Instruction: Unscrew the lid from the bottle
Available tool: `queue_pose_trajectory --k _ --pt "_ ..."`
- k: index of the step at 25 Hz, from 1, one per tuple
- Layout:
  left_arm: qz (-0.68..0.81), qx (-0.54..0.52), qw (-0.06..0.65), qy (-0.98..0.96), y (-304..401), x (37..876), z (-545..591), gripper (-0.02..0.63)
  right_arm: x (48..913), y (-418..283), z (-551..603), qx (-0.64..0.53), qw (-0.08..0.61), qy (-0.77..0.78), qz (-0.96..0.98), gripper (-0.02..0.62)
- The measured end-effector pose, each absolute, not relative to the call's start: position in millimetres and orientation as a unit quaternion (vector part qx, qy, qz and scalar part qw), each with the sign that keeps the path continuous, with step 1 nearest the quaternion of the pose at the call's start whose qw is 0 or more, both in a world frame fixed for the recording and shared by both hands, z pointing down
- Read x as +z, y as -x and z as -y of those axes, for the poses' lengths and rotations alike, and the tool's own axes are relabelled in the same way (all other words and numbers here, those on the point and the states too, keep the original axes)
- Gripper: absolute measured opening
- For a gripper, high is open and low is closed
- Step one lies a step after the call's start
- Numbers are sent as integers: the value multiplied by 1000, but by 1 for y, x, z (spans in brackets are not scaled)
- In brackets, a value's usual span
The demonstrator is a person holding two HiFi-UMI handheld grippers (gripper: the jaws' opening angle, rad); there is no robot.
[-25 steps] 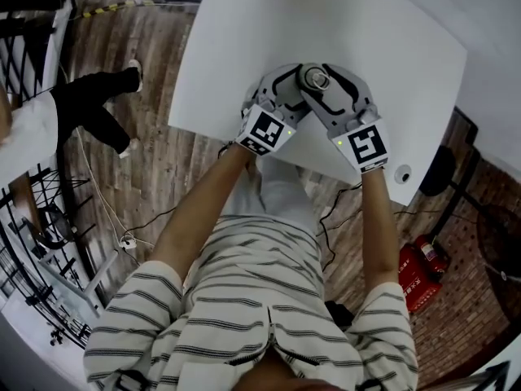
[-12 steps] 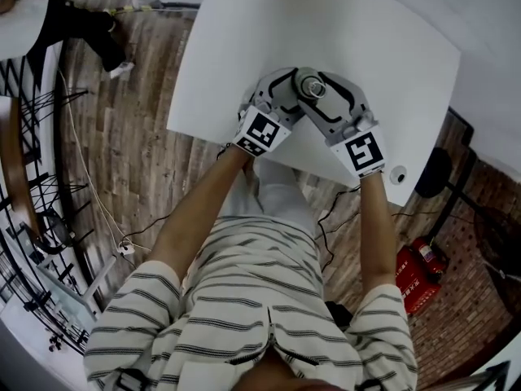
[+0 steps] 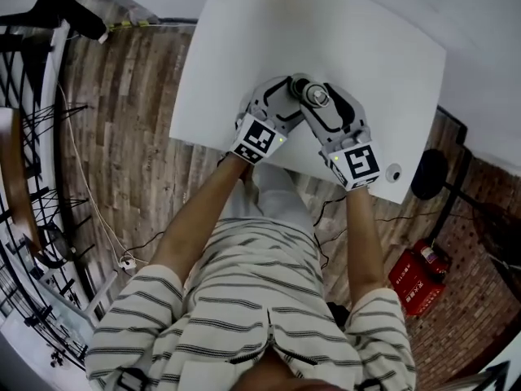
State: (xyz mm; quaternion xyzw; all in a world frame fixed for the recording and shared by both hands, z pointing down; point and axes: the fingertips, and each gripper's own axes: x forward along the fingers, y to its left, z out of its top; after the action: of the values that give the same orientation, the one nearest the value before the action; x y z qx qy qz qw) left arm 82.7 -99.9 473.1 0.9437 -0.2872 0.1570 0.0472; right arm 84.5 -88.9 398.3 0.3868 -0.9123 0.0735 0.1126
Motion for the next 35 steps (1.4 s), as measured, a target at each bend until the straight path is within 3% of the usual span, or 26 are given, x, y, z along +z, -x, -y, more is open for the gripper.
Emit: queue_pose_trajectory --k 7,19,24,35 --pt "315 128 60 -939 -60 433 78 285 369 -98 75 95 69 -469 875 255" --pt "365 109 37 -924 -15 350 37 90 309 -90 26 92 36 -563 821 255" --pt "376 93 65 -920 6 319 21 3 282 -85 4 91 17 -590 802 255" --pt "366 65 52 -927 37 262 -22 -2 241 -65 -39 77 6 -619 781 253"
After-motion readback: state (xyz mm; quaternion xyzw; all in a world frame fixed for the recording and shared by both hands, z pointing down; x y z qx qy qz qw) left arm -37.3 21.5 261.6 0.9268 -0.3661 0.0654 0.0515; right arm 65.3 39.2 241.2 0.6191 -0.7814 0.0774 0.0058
